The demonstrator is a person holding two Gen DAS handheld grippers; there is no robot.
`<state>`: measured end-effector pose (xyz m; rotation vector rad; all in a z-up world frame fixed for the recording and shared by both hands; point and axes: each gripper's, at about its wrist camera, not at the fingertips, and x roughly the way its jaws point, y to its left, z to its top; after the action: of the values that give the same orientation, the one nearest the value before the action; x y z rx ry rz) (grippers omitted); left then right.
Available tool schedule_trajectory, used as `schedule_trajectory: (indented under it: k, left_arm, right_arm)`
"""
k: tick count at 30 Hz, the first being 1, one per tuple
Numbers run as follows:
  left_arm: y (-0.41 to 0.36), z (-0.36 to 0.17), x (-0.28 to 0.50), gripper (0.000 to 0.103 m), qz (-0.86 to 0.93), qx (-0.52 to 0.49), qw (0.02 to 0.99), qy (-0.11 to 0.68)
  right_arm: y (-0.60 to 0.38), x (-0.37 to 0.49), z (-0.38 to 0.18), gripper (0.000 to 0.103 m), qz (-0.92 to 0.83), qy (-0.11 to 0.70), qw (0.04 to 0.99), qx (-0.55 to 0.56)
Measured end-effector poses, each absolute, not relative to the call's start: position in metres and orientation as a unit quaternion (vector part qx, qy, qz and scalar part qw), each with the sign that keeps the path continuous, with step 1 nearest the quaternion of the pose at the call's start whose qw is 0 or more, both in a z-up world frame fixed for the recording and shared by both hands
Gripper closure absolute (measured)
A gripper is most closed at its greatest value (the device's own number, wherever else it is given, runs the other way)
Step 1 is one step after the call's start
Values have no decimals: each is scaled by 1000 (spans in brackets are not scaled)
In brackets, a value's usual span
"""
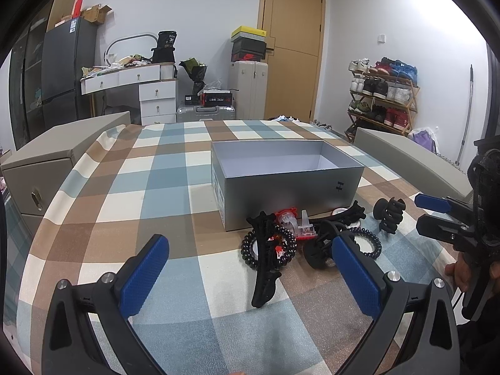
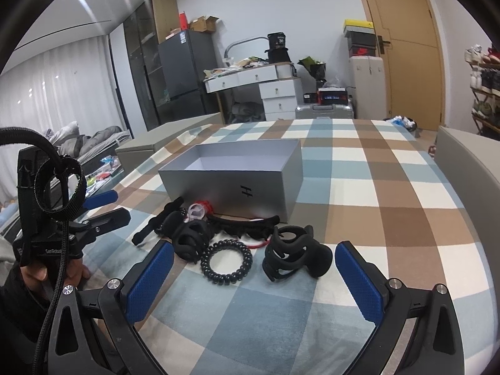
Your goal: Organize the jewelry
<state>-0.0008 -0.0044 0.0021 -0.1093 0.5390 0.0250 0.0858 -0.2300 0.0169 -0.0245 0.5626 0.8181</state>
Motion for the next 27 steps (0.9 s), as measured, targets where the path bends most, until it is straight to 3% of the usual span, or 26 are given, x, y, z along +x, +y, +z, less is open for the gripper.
schedule_trajectory:
  k: [27]
  left_arm:
    - [-5,1,0,1,13,-51,962,269]
  right_arm:
    - [-234,96,15,0,364,292,884,2]
